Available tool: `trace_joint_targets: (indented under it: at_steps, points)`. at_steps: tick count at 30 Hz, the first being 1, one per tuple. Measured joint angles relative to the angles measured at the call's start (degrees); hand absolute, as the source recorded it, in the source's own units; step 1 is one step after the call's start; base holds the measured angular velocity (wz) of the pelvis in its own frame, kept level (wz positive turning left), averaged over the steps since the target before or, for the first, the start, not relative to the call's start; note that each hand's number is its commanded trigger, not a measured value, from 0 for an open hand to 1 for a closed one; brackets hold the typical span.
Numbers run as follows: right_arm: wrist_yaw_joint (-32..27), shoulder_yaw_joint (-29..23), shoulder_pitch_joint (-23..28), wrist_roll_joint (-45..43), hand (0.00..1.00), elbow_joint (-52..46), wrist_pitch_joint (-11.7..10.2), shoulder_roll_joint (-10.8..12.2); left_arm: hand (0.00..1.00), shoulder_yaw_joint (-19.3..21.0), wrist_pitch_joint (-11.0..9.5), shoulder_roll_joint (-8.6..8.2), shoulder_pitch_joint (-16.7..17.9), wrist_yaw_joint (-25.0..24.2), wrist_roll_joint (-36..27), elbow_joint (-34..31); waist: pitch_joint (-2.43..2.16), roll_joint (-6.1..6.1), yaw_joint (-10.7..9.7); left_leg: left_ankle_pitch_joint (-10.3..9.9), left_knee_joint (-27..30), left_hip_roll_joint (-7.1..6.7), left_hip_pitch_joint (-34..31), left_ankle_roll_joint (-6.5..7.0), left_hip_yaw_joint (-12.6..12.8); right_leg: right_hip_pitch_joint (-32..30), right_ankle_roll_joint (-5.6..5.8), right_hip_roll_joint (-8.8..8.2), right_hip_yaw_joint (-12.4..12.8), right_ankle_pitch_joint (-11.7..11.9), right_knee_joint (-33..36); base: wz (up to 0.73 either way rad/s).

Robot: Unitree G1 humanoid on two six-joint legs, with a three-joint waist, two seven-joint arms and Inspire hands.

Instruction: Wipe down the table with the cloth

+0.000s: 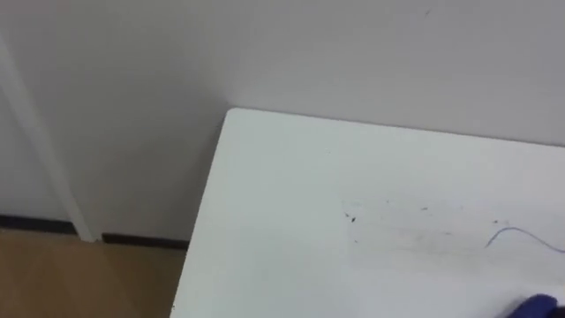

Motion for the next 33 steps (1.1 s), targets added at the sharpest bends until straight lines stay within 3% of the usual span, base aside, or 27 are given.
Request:
trace_joint_targets:
  at_steps: [1,2,4,5,7,8,9,10,11,12,13,14,16,19,21,23,25,26,27,28,30,31,33]
  points:
    - [0.0,1.8,-2.6,-0.6,1.0,-0.2,2.6,1.3,0.0,-1.2,-0.7,0.91,-1.9,0.0,-0.3,1.6,0.09,0.06,2.1,-0.6,2.0,1.74,-1.6,-0.99,0.5,-0.5,0.52,-2.36,0.6,0.3,-0.6,-0.8]
    - [0.0,3.4,-4.2,-0.6,1.0,-0.4,3.6,1.9,0.0,-2.1,-1.1,1.32,-3.1,-0.1,-0.5,2.5,0.19,0.19,3.5,-1.0,3.4,2.71,-2.7,-1.6,0.5,-1.0,0.89,-3.14,0.8,0.5,-1.2,-0.92]
    - [2.7,11.9,-14.0,-3.1,1.0,-0.9,6.8,3.7,0.0,-5.5,-2.3,3.3,-7.0,-0.7,-0.7,6.2,0.46,0.45,7.7,-2.4,7.8,6.37,-7.3,-4.05,-2.1,-2.8,2.37,-4.8,1.1,1.9,-6.0,-1.08]
    - [4.0,14.2,-17.1,-4.2,1.0,-1.7,7.0,4.6,0.0,-6.1,-2.4,3.67,-7.9,-0.9,-1.0,6.7,0.78,0.47,8.3,-2.6,8.8,7.22,-8.7,-4.83,-3.2,-2.9,2.47,-4.9,1.1,2.6,-7.6,-0.76]
    - [10.0,22.2,-26.7,-9.2,1.0,-3.0,5.4,6.0,0.0,-8.3,-2.6,4.4,-12.3,-2.0,-3.3,7.8,2.0,-0.4,8.8,-1.6,9.9,8.12,-13.2,-8.03,-9.1,-2.7,2.9,-5.82,1.0,5.8,-11.7,0.0]
    - [11.3,22.7,-28.4,-10.9,1.0,-3.3,4.4,6.0,0.0,-8.7,-2.8,4.41,-13.4,-2.1,-3.9,7.8,2.16,-0.66,9.0,-1.0,9.7,8.53,-14.5,-9.06,-10.5,-2.7,2.95,-5.4,1.1,6.5,-12.5,0.46]
    - [12.8,23.8,-30.2,-12.7,1.0,-4.2,3.3,6.0,0.0,-8.7,-3.5,4.56,-14.3,-2.1,-5.0,7.4,2.44,-0.61,9.7,0.9,8.4,10.2,-16.0,-11.3,-12.6,-3.2,2.93,-3.51,1.2,6.9,-14.0,0.38]
    - [13.1,24.0,-30.4,-13.2,1.0,-5.4,1.6,5.9,0.0,-8.2,-3.9,5.14,-13.6,-2.1,-5.2,6.4,2.3,-0.87,10.6,2.4,6.4,12.16,-16.3,-13.53,-14.0,-4.6,3.92,-1.23,-0.5,6.5,-12.8,0.4]
    - [13.1,24.0,-29.9,-13.3,1.0,-5.7,0.8,5.6,0.0,-7.7,-3.7,4.96,-12.7,-2.0,-5.5,5.8,1.83,-0.47,10.4,3.1,6.1,13.39,-16.8,-14.28,-14.7,-4.7,7.29,-0.64,-2.5,4.6,-10.1,0.53]
    - [12.8,22.9,-27.6,-12.9,1.0,-7.7,-0.4,5.1,0.0,-7.2,-3.1,4.4,-10.6,-2.1,-6.5,5.2,1.82,0.5,9.3,5.7,5.8,16.0,-17.5,-12.05,-14.8,-5.6,5.48,1.35,-4.2,0.7,-5.1,1.05]
    - [12.4,20.6,-24.4,-13.3,1.0,-8.2,-1.6,4.8,0.0,-6.6,-2.8,3.86,-7.4,-2.4,-6.7,4.8,1.79,0.51,6.7,8.8,6.0,15.77,-18.0,-9.56,-13.2,-4.2,4.32,1.81,-6.4,-0.9,-4.3,1.14]
    - [12.2,19.4,-22.4,-13.4,1.0,-8.4,-2.3,4.3,0.0,-6.0,-2.7,3.47,-5.5,-2.4,-6.7,4.5,1.93,-0.17,5.6,9.1,6.8,14.78,-17.8,-9.41,-11.6,-3.1,4.1,1.8,-7.3,-1.2,-4.5,1.27]
    - [9.2,12.8,-13.7,-12.3,1.0,-9.2,-5.3,1.9,0.0,-3.9,-1.5,2.55,0.9,-2.5,-5.9,4.2,1.65,-0.68,1.6,7.0,9.4,8.08,-16.3,-8.25,-6.2,1.5,4.01,1.09,-8.2,-1.5,-7.5,1.04]
    - [6.5,6.5,-8.0,-9.9,1.0,-9.2,-7.1,-0.8,0.0,-0.6,-0.6,1.76,3.8,-2.9,-6.1,4.3,1.14,0.47,0.7,3.5,7.6,2.5,-12.7,-6.75,-3.7,3.9,4.02,2.2,-8.2,-1.5,-10.7,0.35]
    - [6.3,5.8,-8.0,-9.7,1.0,-9.1,-7.1,-1.6,0.0,-0.4,-0.6,0.96,3.7,-3.3,-6.1,4.2,0.97,1.8,1.0,3.3,5.3,2.03,-10.8,-6.86,-3.2,4.5,4.02,2.43,-7.8,-1.5,-12.1,-0.35]
    - [6.4,6.7,-10.3,-9.9,1.0,-8.9,-5.9,-1.6,0.0,-1.0,-0.9,-0.41,2.3,-3.4,-7.3,4.3,1.31,2.81,2.6,3.2,3.1,1.76,-8.5,-7.04,-2.1,4.0,4.12,2.49,-5.3,-1.1,-12.6,-0.71]
    - [8.1,10.4,-12.5,-11.7,1.0,-10.9,-1.5,-0.1,0.0,-1.5,-1.1,-0.8,-0.6,-3.1,-8.0,4.2,1.02,3.2,6.3,3.2,0.1,1.11,-5.8,-6.93,-1.8,1.7,3.88,2.86,-0.2,-0.5,-11.9,-1.1]
    - [9.0,12.6,-12.7,-12.3,1.0,-12.4,-0.5,0.1,0.0,-1.8,-1.0,-0.84,-1.2,-2.8,-8.2,3.7,1.04,3.13,7.0,3.3,-0.6,1.07,-5.8,-6.76,-1.4,0.8,3.61,3.06,1.0,-0.2,-11.6,-1.04]
    - [10.9,17.8,-13.9,-13.7,1.0,-14.9,1.0,0.4,0.0,-2.6,-1.0,-0.98,-2.6,-1.9,-8.7,3.1,1.06,2.68,7.4,3.7,-1.5,1.07,-6.1,-6.66,-0.9,-0.8,3.22,3.34,2.2,0.6,-11.3,-0.67]
    - [12.7,22.7,-15.5,-14.9,1.0,-17.1,2.0,0.8,0.0,-3.6,-0.8,-0.99,-4.3,-1.1,-8.9,3.2,0.68,2.44,7.4,4.7,-3.0,1.03,-6.4,-6.69,-0.4,-1.7,3.01,3.75,3.2,1.4,-11.3,-0.44]
    - [15.2,27.9,-17.7,-17.9,1.0,-18.2,2.3,2.6,0.0,-4.4,-0.6,-1.37,-6.2,-0.5,-8.7,1.2,0.83,0.78,7.3,6.2,-4.6,0.72,-6.3,-6.67,-0.4,-2.4,2.82,3.83,3.4,1.8,-11.4,-0.01]
    - [16.7,29.8,-18.8,-19.6,1.0,-18.1,2.0,3.4,0.0,-5.3,-0.7,-1.68,-6.2,0.0,-8.7,-0.8,1.02,-0.21,7.4,6.6,-5.1,0.58,-6.2,-6.69,-0.8,-2.4,2.81,3.83,3.0,1.8,-11.4,0.12]
    - [17.1,29.6,-19.2,-20.3,1.0,-17.0,1.1,3.6,0.0,-5.6,-1.1,-1.93,-5.8,0.1,-7.9,-1.8,1.43,-1.01,8.5,6.7,-5.5,0.49,-5.9,-6.71,-1.7,-1.3,2.95,3.82,1.8,2.0,-12.2,0.19]
